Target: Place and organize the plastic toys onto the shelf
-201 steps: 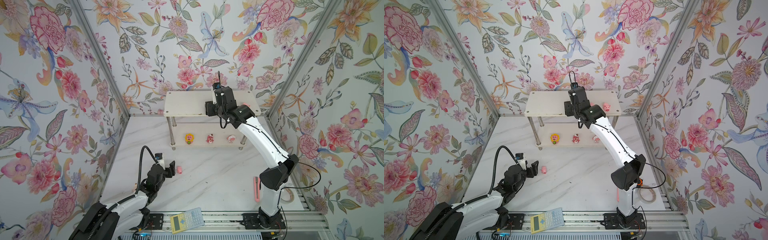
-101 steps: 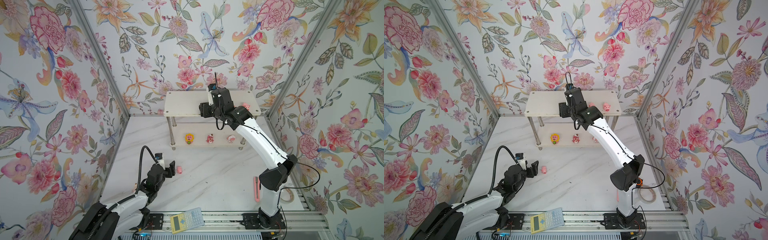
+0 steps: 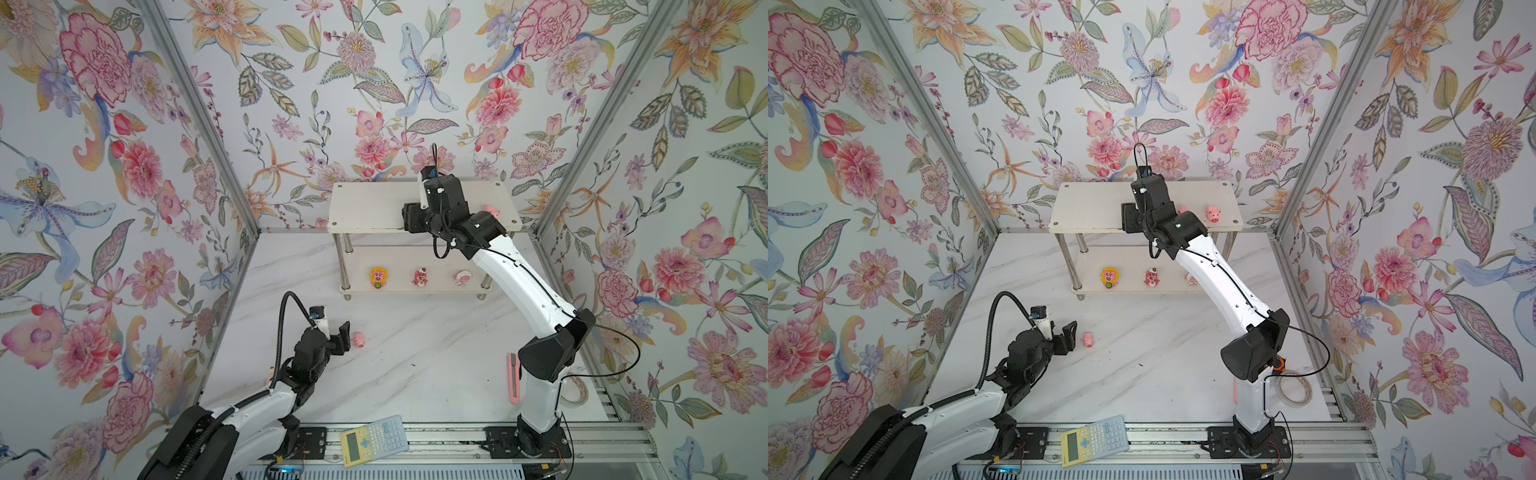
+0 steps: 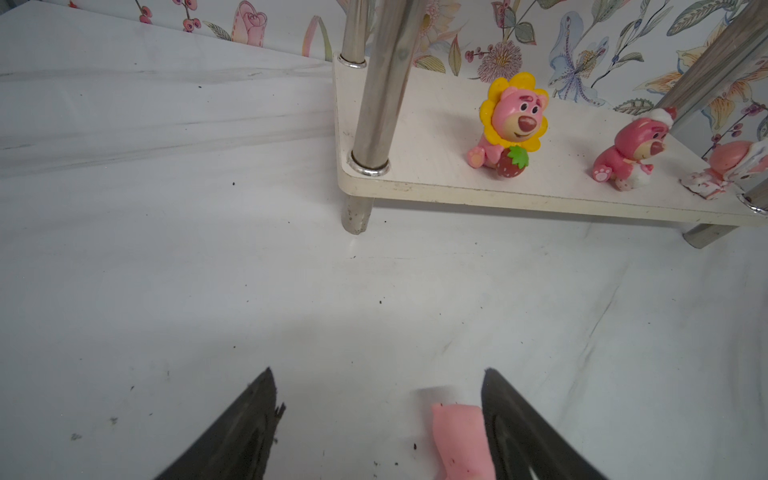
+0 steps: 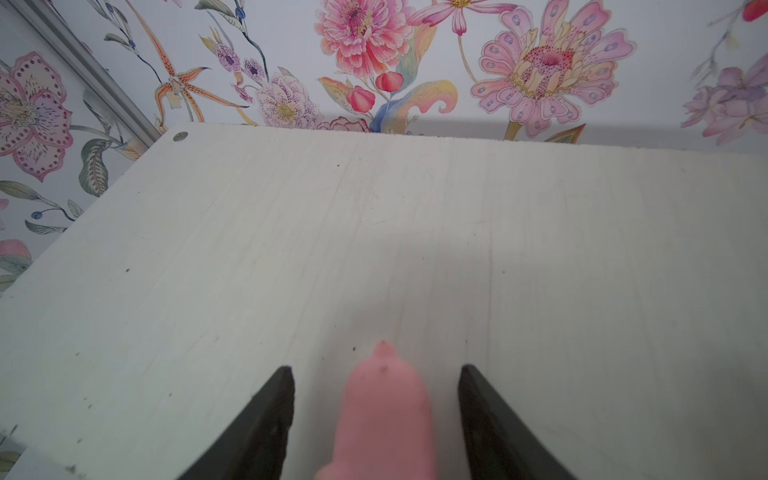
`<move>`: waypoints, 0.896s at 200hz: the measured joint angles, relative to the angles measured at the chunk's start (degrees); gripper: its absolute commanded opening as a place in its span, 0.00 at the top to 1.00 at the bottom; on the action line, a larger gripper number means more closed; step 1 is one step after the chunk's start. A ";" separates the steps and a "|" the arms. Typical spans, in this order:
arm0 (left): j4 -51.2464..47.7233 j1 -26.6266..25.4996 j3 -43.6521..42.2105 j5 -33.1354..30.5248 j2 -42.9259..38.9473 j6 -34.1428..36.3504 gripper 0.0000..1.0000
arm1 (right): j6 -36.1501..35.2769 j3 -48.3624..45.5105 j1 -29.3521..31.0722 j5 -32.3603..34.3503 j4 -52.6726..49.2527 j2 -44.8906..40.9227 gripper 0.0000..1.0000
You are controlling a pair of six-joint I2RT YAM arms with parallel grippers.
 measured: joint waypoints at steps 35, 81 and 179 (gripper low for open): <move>0.00 0.04 0.00 0.00 0.00 0.00 0.20 | 0.96 0.00 0.66 3.65 -0.02 0.17 0.47; 0.02 0.04 0.00 0.00 -0.02 0.00 0.19 | 1.97 0.00 1.55 7.98 -0.46 0.37 0.59; 0.20 0.15 -0.37 -0.02 -0.46 0.02 0.19 | 2.45 0.00 1.90 12.39 -0.42 0.81 0.63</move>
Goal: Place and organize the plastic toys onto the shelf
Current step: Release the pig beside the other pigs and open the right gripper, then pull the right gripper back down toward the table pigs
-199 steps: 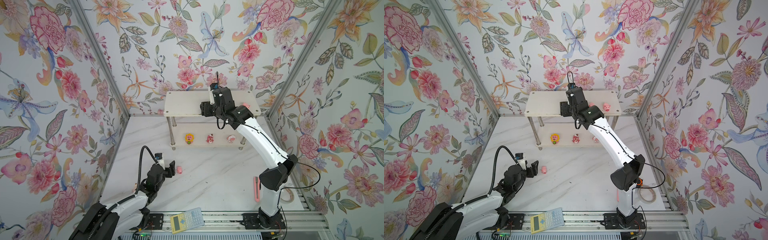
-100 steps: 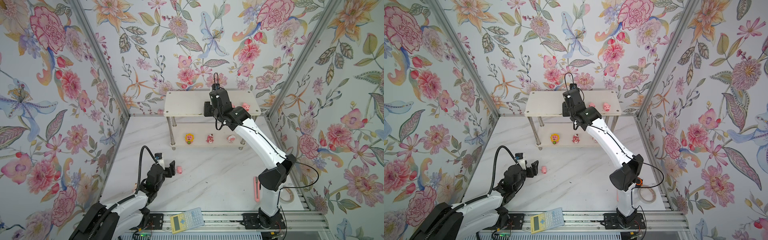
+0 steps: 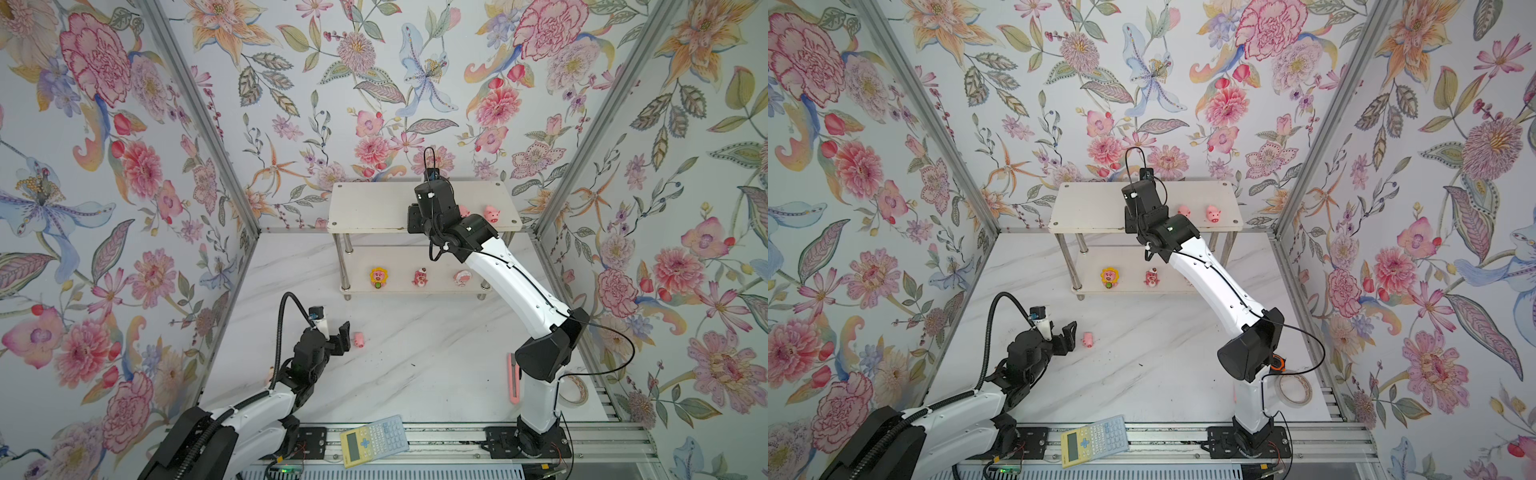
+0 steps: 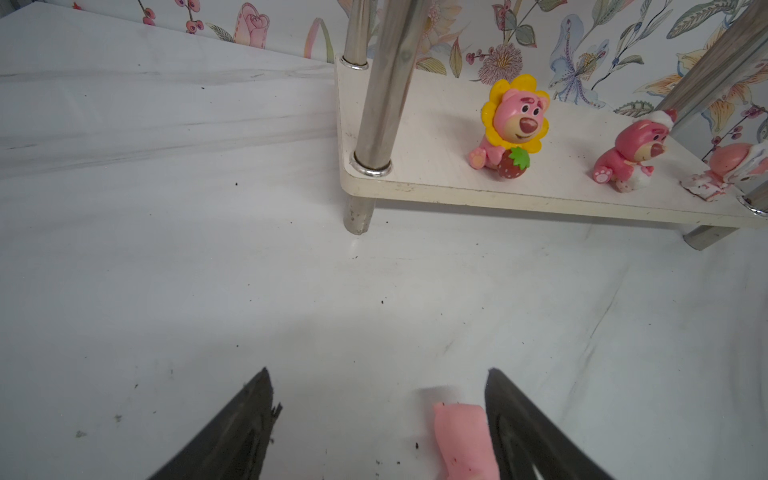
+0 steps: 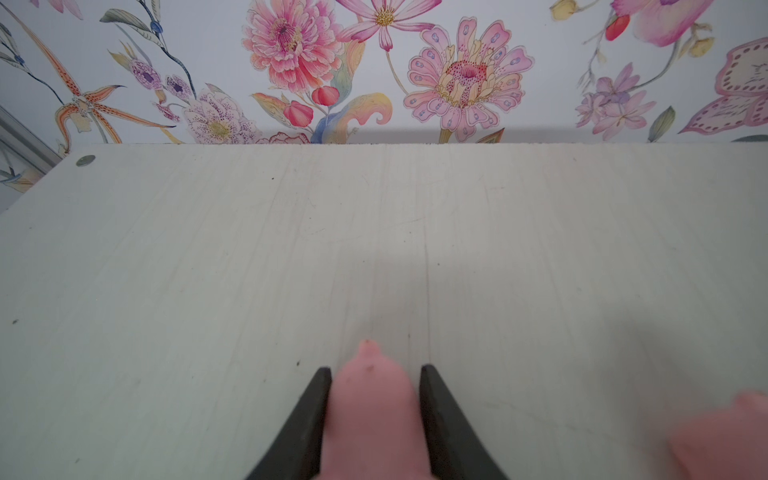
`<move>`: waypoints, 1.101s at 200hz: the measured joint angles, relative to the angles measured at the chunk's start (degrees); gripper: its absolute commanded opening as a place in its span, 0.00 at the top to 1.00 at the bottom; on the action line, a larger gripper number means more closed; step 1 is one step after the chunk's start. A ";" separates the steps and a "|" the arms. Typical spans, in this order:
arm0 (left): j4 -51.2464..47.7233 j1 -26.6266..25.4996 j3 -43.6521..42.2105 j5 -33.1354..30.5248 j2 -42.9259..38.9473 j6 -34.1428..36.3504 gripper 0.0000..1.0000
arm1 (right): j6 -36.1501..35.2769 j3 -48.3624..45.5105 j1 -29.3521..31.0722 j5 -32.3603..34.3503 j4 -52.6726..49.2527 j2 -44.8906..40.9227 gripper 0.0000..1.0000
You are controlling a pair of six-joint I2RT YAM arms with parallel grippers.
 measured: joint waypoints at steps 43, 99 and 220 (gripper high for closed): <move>0.00 0.00 0.00 0.00 0.00 0.00 0.19 | 0.85 -0.02 0.33 1.44 -0.20 0.04 0.60; 0.00 0.00 -0.26 0.02 -0.04 0.00 0.18 | 1.68 0.00 0.70 -0.31 0.28 -0.02 0.33; -0.02 0.26 -0.26 0.02 -0.11 -0.02 0.18 | -0.81 -6.34 2.36 -4.72 -0.37 -16.39 0.30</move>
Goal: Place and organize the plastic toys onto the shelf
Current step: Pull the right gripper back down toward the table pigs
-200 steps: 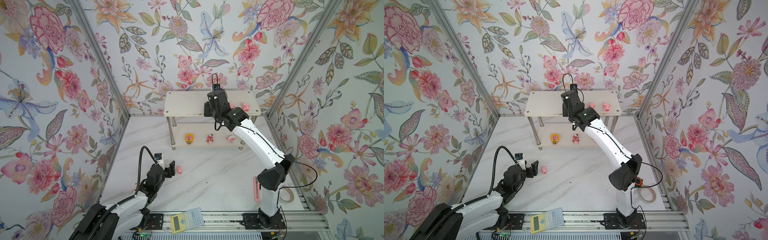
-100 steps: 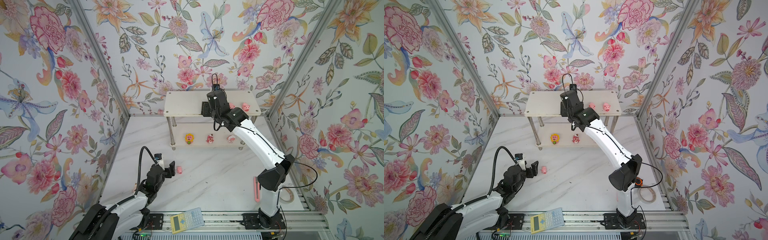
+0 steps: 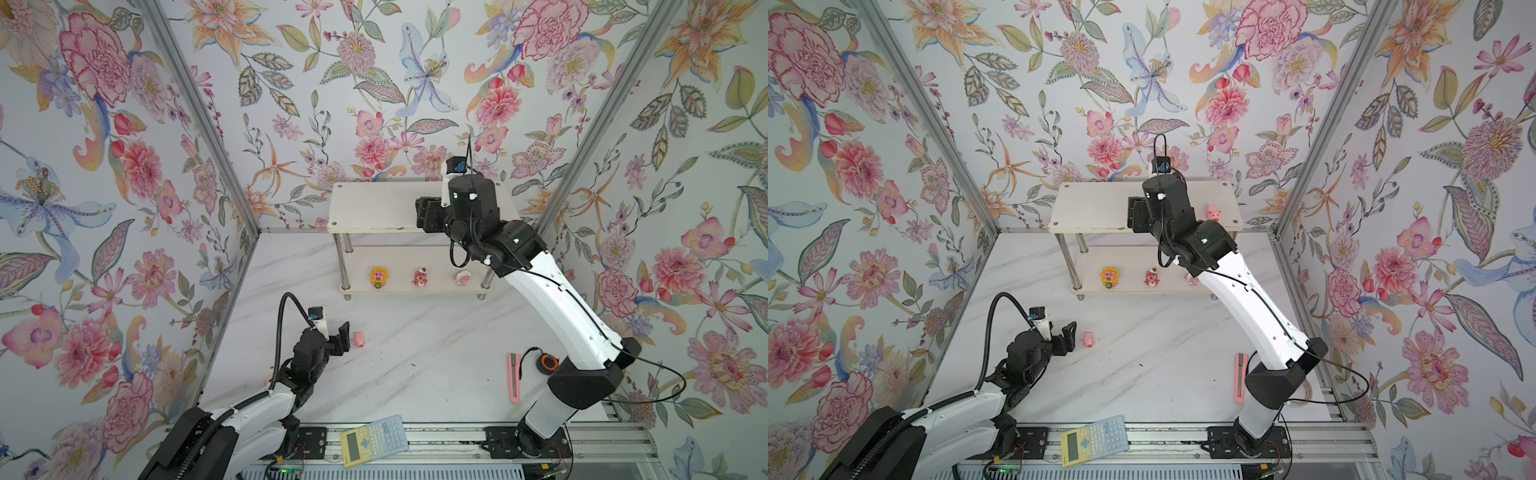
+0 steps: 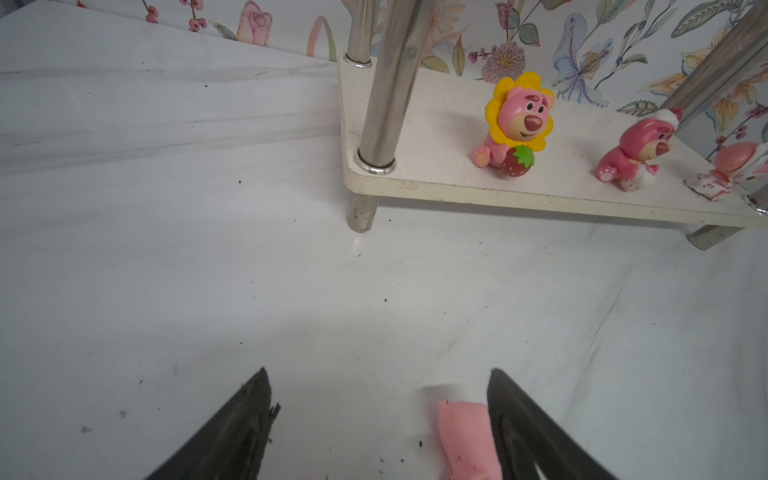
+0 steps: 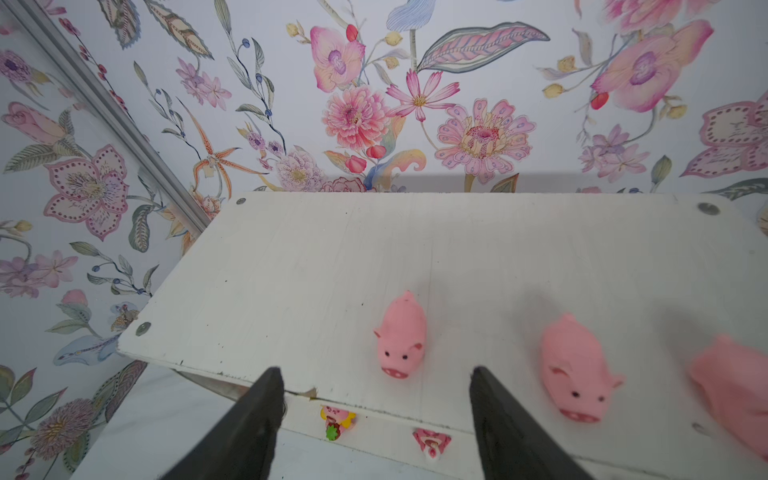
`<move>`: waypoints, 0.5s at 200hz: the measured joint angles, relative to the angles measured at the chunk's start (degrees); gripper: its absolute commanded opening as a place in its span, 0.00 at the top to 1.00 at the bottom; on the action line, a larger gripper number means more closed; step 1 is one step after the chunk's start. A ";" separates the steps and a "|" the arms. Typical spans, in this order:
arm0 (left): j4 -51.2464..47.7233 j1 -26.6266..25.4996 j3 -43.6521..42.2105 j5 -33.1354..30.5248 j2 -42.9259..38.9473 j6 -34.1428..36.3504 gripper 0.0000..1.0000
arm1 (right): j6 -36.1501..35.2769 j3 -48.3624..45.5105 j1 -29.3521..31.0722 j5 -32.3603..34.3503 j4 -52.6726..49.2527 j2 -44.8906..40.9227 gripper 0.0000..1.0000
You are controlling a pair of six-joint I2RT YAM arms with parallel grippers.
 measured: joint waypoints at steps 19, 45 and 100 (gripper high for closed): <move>-0.04 0.00 0.00 0.02 0.00 -0.02 0.18 | -1.11 -6.01 0.07 -0.59 1.51 -5.25 0.42; -0.59 0.00 0.02 0.00 -0.83 -0.02 0.19 | -3.72 -18.53 1.42 -6.60 5.53 -12.55 0.63; -4.42 0.00 0.02 -2.45 -7.54 -0.48 0.23 | -13.44 -48.15 10.47 -21.77 15.91 -21.62 0.55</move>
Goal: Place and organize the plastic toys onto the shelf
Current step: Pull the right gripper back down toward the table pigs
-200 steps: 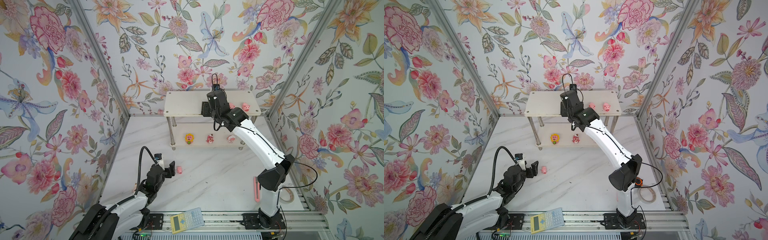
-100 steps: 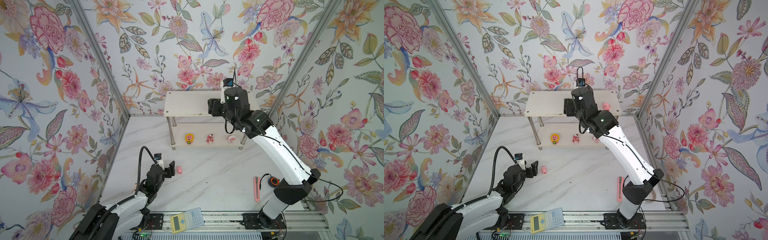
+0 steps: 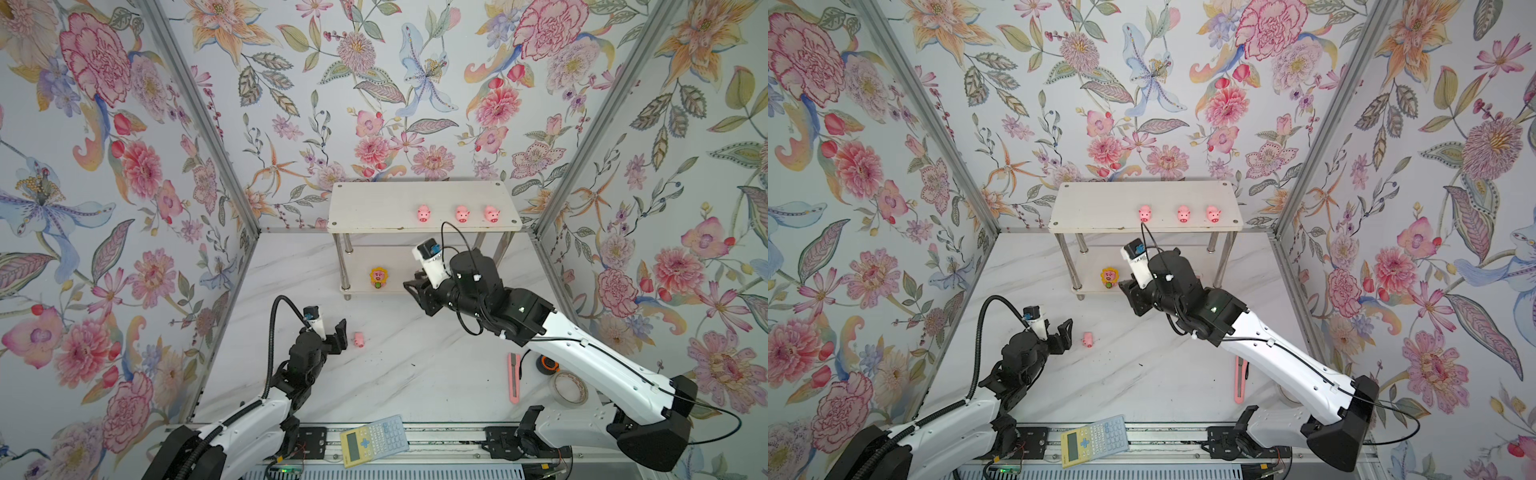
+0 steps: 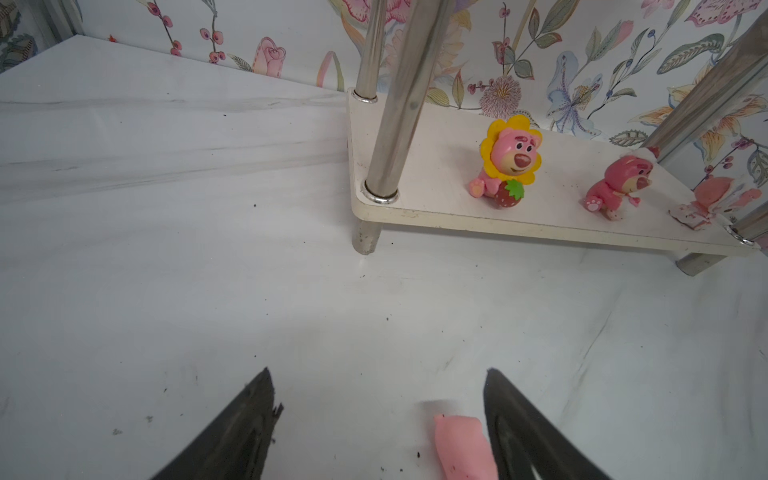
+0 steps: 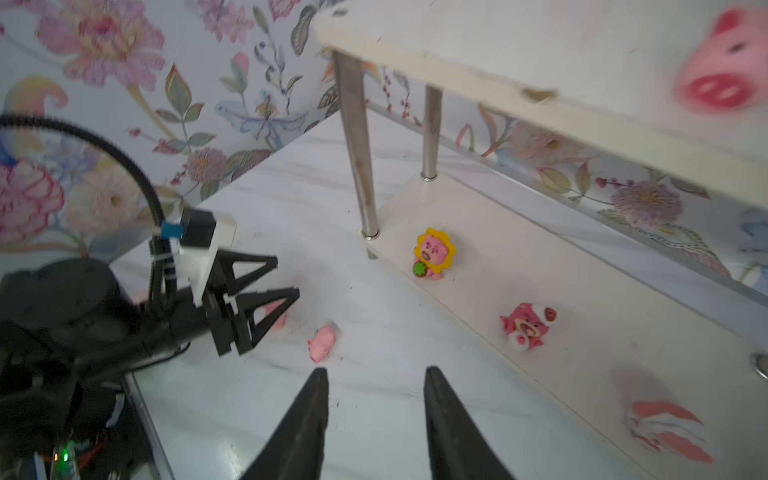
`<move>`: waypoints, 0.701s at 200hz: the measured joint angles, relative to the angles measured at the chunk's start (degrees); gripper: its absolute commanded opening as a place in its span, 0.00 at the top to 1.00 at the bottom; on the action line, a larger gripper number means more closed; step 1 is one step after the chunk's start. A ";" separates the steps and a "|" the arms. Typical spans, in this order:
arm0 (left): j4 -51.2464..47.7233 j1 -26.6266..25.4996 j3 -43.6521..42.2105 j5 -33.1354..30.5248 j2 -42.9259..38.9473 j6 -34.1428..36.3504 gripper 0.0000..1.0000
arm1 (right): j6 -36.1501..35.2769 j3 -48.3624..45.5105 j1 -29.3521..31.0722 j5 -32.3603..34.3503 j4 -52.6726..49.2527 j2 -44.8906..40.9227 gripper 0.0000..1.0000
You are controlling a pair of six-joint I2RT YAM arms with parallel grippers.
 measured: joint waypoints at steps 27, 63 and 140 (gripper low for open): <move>-2.05 0.04 0.00 -0.74 -1.14 -0.74 0.24 | -2.54 -8.92 1.14 -5.03 3.54 4.42 0.78; -3.43 0.07 -0.28 -0.83 -1.11 -2.29 0.25 | -1.14 -15.72 1.97 -11.28 12.41 13.05 1.00; -3.04 0.07 -0.59 -0.35 4.24 -3.17 0.25 | 4.59 -10.69 4.76 -18.88 27.34 31.52 1.00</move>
